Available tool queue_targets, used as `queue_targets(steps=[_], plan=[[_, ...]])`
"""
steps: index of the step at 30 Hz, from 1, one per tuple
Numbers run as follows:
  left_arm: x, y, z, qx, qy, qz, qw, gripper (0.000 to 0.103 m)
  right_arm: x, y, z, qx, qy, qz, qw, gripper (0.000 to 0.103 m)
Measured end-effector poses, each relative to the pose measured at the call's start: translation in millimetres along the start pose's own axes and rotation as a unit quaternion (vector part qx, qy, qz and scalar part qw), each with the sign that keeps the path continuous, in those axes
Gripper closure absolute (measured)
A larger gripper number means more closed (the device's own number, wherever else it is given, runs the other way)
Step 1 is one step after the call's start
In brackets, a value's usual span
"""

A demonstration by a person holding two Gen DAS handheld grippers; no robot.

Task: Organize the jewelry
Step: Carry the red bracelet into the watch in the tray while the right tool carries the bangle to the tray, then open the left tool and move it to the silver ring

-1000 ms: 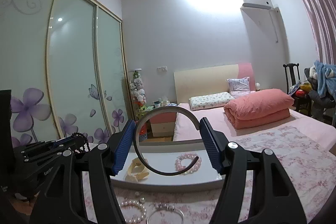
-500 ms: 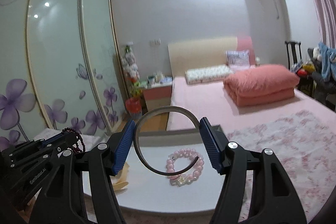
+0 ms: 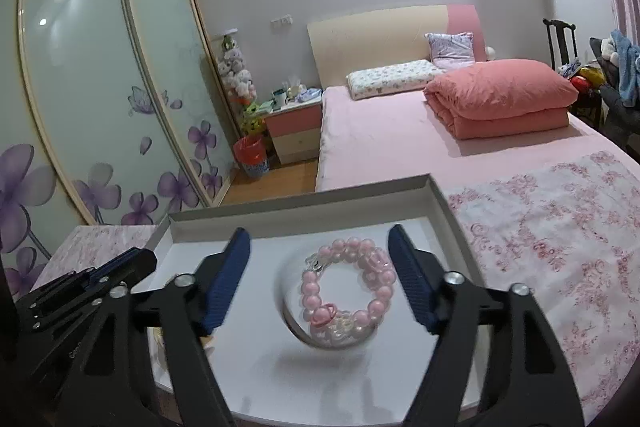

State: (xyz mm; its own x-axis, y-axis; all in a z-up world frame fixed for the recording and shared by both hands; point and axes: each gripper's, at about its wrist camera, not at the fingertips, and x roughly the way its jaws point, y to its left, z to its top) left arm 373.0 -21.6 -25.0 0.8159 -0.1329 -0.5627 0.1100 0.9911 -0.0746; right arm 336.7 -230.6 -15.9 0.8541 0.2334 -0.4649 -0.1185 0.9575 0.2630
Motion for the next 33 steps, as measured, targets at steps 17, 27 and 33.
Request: queue_targets(steps=[17, 27, 33], plan=[[-71.8, 40.7, -18.7, -0.020, -0.005, 0.018, 0.9996, 0.074, -69.7, -9.3, 1.1, -0.001, -0.040, 0.029, 0.999, 0.031], [-102.2, 48.6, -94.9, 0.029, 0.091, -0.008, 0.9954, 0.067, -105.9, -2.7, -55.0, -0.052, 0.045, 0.044, 0.997, 0.031], [-104.3, 29.4, -119.1, 0.081, 0.120, -0.023, 0.9892, 0.053, -115.1, -4.0, -73.6, -0.065, 0.084, 0.046, 0.993, 0.031]])
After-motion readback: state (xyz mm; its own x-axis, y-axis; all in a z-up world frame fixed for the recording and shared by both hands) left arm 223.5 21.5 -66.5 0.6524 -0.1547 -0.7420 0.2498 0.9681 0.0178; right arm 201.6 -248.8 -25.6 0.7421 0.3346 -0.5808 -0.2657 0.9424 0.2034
